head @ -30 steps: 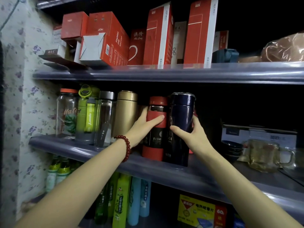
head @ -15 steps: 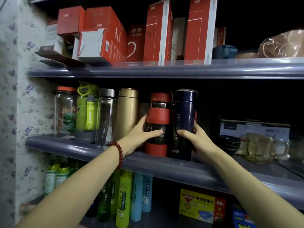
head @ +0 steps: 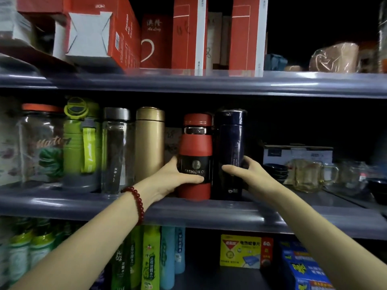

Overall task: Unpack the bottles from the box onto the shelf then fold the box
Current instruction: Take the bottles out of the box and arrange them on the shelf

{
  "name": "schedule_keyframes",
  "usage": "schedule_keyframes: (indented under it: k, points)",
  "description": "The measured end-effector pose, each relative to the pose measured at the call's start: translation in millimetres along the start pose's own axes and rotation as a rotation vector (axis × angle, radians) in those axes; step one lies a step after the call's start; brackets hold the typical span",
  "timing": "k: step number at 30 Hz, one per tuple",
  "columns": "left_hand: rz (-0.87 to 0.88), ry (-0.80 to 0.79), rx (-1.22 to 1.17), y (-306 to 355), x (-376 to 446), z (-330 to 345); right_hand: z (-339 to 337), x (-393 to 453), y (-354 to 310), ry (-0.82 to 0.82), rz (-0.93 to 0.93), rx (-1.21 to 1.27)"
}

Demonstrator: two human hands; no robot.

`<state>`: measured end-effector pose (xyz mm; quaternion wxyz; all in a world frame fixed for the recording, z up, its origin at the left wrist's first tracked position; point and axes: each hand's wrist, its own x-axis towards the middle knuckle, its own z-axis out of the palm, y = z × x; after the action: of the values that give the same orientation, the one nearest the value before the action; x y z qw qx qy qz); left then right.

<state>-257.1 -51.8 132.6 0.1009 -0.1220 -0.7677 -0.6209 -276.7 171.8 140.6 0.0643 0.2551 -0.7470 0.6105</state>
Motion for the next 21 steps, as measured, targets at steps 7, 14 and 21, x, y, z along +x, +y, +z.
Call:
schedule_keyframes:
  k: [7, 14, 21]
  points:
    - [0.067, 0.039, 0.105, -6.2, 0.6, 4.5, 14.7, 2.5, 5.0, 0.140, -0.018, -0.192]
    - [0.087, -0.078, 0.176, 2.3, -13.8, -8.3, 4.8, -16.8, -2.6, 0.012, -0.043, -0.137]
    - [0.072, -0.102, 0.293, 6.2, -21.2, -6.0, 9.1, -12.5, 4.8, 0.047, -0.040, -0.173]
